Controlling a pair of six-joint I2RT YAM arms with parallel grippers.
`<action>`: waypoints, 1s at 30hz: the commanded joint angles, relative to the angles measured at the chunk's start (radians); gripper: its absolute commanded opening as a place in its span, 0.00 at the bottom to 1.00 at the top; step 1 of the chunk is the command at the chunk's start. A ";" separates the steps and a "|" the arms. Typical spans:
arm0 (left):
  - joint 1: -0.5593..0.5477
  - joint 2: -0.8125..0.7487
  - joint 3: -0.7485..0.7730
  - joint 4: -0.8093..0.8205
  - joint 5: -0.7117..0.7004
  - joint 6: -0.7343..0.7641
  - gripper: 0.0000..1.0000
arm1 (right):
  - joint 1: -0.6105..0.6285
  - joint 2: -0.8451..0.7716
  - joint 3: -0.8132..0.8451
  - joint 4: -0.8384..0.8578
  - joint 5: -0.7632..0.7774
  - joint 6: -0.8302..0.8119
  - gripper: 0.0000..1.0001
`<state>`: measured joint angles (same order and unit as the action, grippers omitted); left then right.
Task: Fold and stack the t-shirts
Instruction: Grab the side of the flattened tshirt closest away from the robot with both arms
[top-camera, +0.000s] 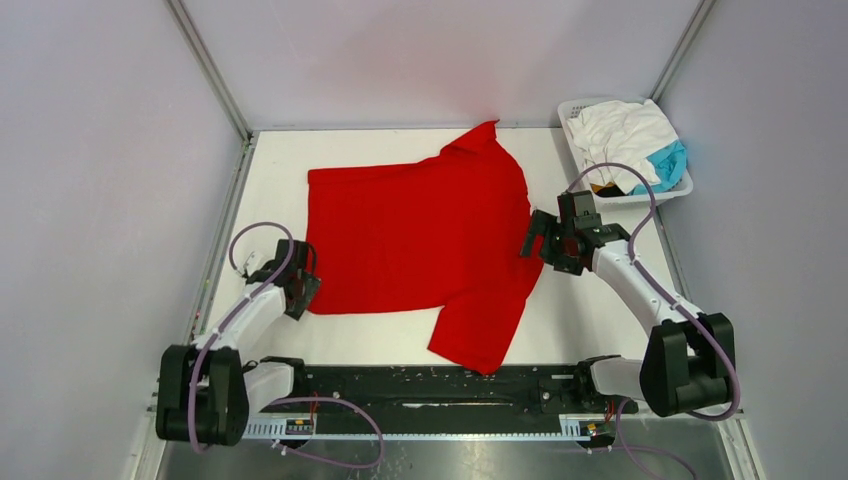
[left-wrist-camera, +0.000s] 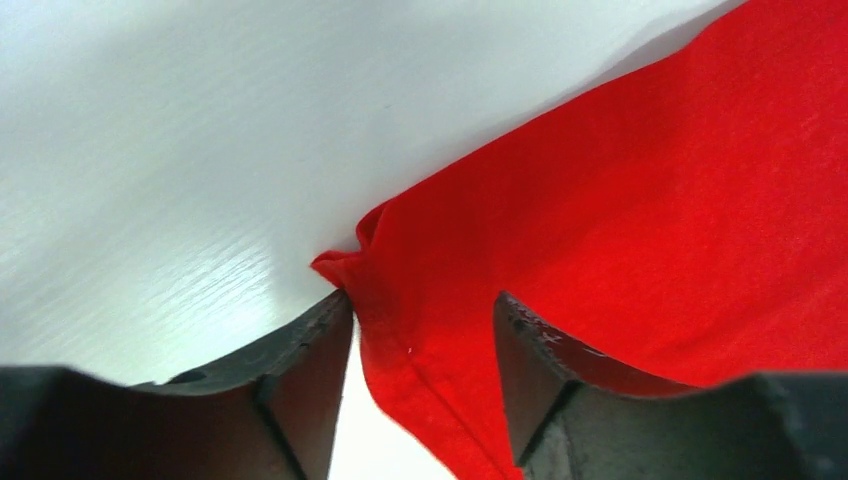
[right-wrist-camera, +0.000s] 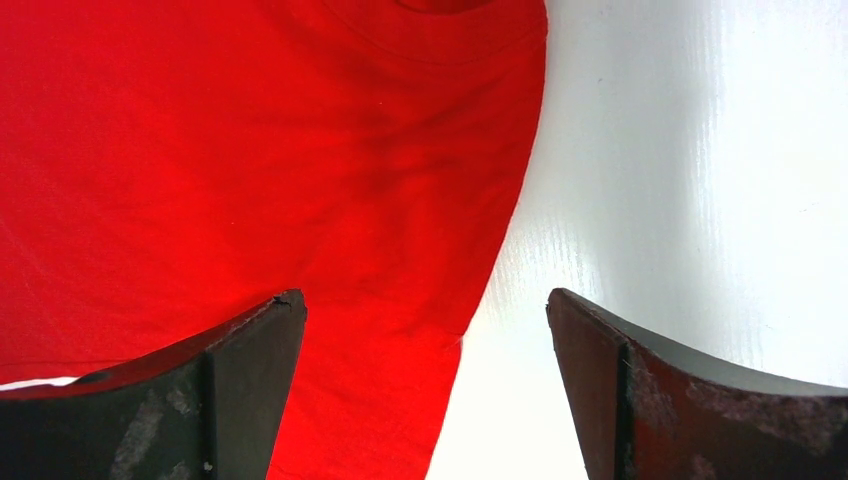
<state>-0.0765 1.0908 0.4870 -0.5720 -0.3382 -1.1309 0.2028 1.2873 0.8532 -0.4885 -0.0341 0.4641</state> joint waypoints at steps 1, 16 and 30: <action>0.004 0.102 0.029 0.058 0.003 -0.025 0.47 | 0.008 -0.036 -0.004 -0.003 0.056 -0.016 0.99; 0.004 0.045 0.038 0.014 0.003 0.021 0.00 | 0.332 -0.090 -0.025 -0.151 0.223 0.065 0.98; 0.004 0.017 0.060 -0.029 -0.012 0.076 0.00 | 1.015 0.100 -0.087 -0.143 0.115 0.166 0.76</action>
<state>-0.0757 1.1271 0.5282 -0.5941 -0.3374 -1.0767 1.1526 1.3216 0.7704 -0.6273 0.1223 0.5827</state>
